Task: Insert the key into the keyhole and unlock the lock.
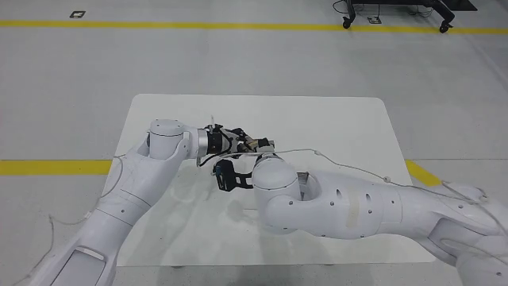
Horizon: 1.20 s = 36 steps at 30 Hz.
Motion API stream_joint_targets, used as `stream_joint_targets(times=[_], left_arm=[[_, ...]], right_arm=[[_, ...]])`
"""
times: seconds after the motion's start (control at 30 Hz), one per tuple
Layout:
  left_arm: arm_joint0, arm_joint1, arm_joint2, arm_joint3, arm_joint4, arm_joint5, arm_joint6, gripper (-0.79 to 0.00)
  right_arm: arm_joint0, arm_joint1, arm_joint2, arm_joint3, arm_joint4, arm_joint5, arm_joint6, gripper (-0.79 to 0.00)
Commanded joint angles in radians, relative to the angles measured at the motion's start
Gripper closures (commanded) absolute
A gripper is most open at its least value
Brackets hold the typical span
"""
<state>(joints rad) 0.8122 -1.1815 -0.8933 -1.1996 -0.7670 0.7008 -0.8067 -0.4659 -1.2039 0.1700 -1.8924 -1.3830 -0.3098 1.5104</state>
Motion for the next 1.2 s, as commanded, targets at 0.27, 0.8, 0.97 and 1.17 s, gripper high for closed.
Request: stream_joint_targets(times=[0.27,0.8,0.97,1.17], left_arm=[[0.001,0.000,0.001,-0.002,0.005,-0.005,-0.007,0.000],[0.005,0.000,-0.010,-0.003,0.000,-0.003,-0.003,0.000],[0.006,0.001,-0.013,-0.004,0.000,-0.004,-0.003,0.000],[0.006,0.001,-0.015,-0.004,0.001,-0.003,-0.004,0.000]], right_arm=[[-0.005,-0.018,0.000,0.024,-0.001,-0.001,-0.001,0.000],[0.001,-0.010,0.000,-0.007,0.012,0.024,0.024,-0.175],[0.003,-0.006,0.000,-0.016,0.013,0.026,0.025,-0.191],[0.007,0.001,0.000,-0.026,0.023,0.026,0.025,-0.231]])
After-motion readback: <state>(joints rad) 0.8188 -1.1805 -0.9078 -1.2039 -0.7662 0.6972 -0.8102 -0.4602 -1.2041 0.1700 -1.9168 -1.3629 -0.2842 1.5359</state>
